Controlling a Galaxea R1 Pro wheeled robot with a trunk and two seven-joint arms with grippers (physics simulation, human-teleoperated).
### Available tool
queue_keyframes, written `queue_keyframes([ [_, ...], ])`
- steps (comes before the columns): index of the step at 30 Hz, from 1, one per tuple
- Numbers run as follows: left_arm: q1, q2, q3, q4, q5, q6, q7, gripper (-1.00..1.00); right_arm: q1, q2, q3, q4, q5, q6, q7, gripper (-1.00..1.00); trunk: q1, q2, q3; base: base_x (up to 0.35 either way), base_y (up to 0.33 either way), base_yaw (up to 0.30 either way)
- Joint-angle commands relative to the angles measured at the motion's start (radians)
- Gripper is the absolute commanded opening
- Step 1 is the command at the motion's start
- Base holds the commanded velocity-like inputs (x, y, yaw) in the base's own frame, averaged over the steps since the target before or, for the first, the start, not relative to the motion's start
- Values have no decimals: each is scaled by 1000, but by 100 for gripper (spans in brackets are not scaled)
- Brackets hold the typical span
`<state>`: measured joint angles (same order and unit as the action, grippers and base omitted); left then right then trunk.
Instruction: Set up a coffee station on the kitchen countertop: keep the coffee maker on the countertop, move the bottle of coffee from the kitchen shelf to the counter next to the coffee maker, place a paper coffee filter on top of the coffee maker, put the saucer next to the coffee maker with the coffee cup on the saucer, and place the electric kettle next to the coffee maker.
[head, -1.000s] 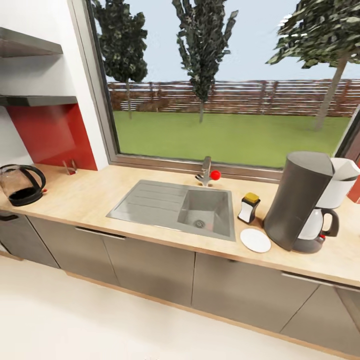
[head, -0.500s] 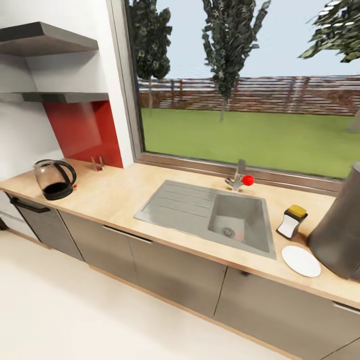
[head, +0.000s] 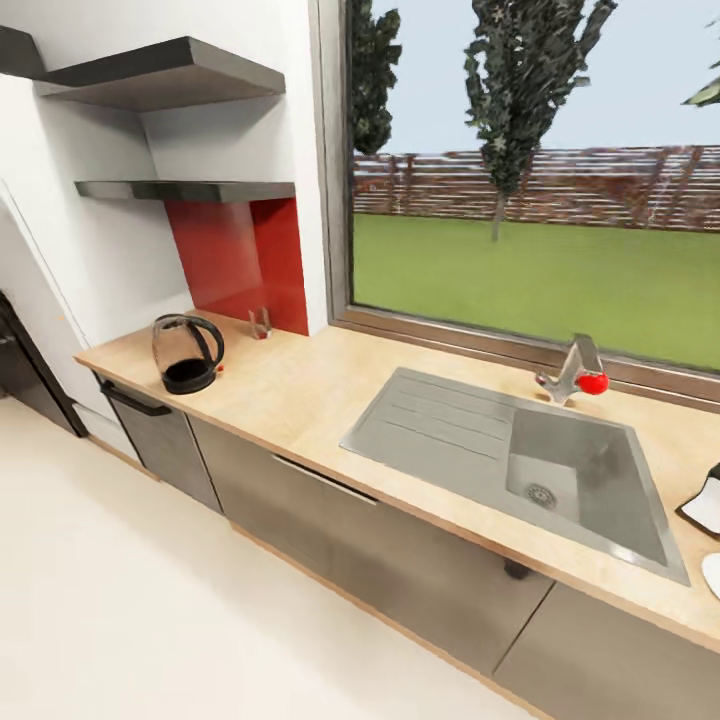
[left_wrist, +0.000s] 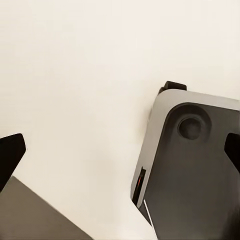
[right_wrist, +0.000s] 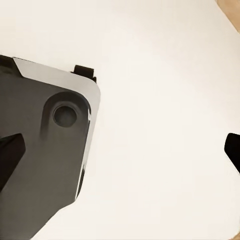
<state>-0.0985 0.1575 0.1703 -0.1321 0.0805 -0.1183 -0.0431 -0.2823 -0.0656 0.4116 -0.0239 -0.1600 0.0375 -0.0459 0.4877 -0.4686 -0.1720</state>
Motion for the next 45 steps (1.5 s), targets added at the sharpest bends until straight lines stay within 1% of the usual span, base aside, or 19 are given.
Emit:
queue_keyframes([
  [1,-1,0,1,2,8,-3,-5,100,0,0,9,-2,-10,4,-3,100,1,-1,-2,185,293,282],
  [8,-1,1,2,2,10,-3,-7,100,0,0,9,-2,-10,4,-3,100,1,-1,3,223,283,247],
  [12,-1,1,2,2,10,-3,-9,100,0,0,9,-2,-10,4,-3,100,1,-1,9,239,272,107],
  [33,-1,0,2,3,11,-3,-9,100,0,-2,9,-2,-9,4,-3,100,1,-1,41,234,272,4],
  [39,-1,-1,2,3,10,-3,-9,100,0,-1,9,-2,-9,4,-3,100,1,-1,51,55,293,-24],
  [45,-1,-1,2,2,11,-3,-9,100,0,-1,9,-2,-10,4,-3,100,1,-1,60,4,306,-116],
])
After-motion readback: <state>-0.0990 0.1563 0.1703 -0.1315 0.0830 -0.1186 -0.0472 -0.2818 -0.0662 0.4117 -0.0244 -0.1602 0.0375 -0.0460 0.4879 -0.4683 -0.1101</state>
